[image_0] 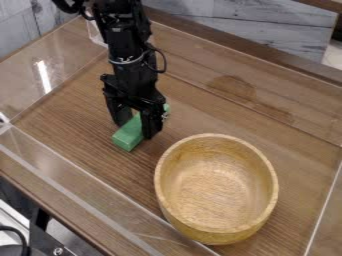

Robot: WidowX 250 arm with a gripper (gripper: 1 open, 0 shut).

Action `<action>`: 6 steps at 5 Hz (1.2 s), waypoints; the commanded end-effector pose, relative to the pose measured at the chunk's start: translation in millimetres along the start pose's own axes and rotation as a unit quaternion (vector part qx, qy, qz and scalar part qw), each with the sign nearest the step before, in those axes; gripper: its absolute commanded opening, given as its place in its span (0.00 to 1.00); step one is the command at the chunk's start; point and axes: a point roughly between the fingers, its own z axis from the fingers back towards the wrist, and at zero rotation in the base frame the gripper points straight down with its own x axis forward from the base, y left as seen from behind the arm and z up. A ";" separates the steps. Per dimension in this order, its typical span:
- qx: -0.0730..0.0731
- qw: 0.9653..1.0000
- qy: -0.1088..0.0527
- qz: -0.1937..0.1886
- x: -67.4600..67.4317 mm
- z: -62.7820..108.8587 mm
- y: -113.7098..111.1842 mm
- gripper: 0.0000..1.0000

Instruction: Put the green block in the brown bowl

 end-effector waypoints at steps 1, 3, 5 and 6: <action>0.005 1.000 -0.022 0.003 9.9 11.5 5.0 1.00; -0.002 1.000 -0.020 0.008 10.5 9.8 6.0 1.00; -0.010 1.000 -0.016 0.012 10.4 7.4 6.6 0.00; -0.016 1.000 -0.006 0.016 7.1 11.1 4.3 0.00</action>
